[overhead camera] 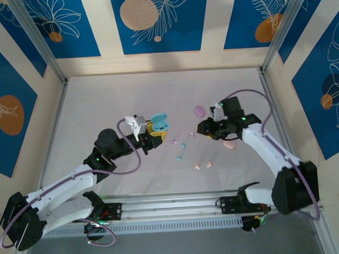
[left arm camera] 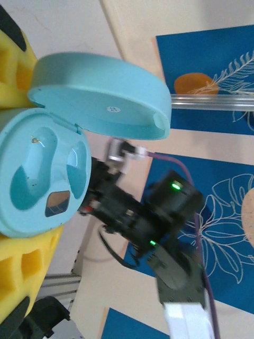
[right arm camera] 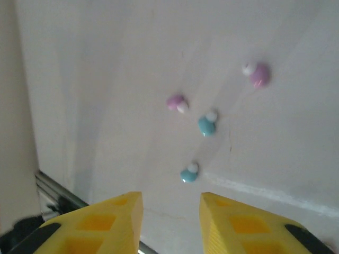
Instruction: Insert the wireless bluetooth earbuds into the charging case
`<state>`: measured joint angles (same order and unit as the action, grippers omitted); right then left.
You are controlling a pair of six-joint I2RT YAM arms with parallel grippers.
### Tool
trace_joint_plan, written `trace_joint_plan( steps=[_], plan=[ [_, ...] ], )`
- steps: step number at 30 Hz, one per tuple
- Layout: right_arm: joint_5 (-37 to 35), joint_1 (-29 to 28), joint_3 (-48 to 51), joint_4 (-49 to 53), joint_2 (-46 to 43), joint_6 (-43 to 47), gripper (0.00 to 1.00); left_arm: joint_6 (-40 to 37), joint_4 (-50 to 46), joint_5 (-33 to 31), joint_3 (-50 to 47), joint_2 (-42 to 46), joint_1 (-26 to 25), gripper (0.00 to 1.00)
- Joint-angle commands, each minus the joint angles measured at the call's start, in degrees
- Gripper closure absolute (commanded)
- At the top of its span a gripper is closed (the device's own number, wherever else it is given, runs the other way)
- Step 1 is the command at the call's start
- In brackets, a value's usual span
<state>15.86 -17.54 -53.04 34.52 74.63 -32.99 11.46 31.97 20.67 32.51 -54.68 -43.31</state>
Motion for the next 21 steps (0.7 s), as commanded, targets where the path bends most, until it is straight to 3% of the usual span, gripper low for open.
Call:
trace_joint_plan(
  steps=[1,8,21],
  plan=[
    [-3.6,-5.1,-3.9,3.1,6.5,1.5,0.66,-1.1,-1.2,-1.5,0.6,2.1,-0.3,0.66],
    [-10.8,-11.6,-9.4,4.9,18.4,3.4,0.67,-2.2,-4.7,-2.4,1.4,5.6,-0.3,0.66],
    [-8.6,-17.9,-10.7,5.3,24.4,2.4,0.62,-4.4,-8.6,-4.2,2.6,9.2,-0.3,0.66]
  ],
)
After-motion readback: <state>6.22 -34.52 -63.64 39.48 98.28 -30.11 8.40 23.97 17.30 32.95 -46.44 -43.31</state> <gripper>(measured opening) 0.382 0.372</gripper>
